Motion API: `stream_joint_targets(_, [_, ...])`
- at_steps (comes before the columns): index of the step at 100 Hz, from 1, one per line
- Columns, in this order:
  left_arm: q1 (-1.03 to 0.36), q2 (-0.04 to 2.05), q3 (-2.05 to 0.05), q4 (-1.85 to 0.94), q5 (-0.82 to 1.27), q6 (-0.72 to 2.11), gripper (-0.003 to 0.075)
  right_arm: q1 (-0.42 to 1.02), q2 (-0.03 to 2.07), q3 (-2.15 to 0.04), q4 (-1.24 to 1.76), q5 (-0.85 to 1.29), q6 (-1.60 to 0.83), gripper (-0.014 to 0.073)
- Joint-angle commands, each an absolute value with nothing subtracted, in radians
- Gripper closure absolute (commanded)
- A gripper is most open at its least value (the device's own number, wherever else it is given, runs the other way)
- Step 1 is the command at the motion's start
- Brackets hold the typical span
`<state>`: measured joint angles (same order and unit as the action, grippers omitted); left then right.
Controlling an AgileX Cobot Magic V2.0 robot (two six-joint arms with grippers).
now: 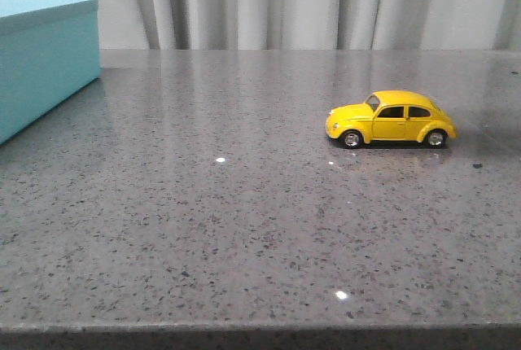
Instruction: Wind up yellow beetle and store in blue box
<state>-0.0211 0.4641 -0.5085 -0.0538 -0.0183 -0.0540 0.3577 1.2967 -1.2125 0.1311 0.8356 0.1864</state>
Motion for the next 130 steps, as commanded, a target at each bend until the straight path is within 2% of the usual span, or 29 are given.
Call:
stream_joint_targets(1, [-0.02,0.477,-0.546,-0.054,-0.097,-0.057,0.028,0.368,1.312,-1.27,0.139,0.819,0.191,0.0081])
stream_joint_targets(74, [-0.02,0.477,-0.546,-0.054,-0.097,-0.057,0.028,0.398,1.58,-1.472,0.143,1.092,0.317,0.0082])
stream_joint_targets(130, [-0.02,0.477,-0.546,-0.054,-0.097,-0.057,0.028,0.401,1.637,-1.475,0.105,1.106,0.372,0.0084])
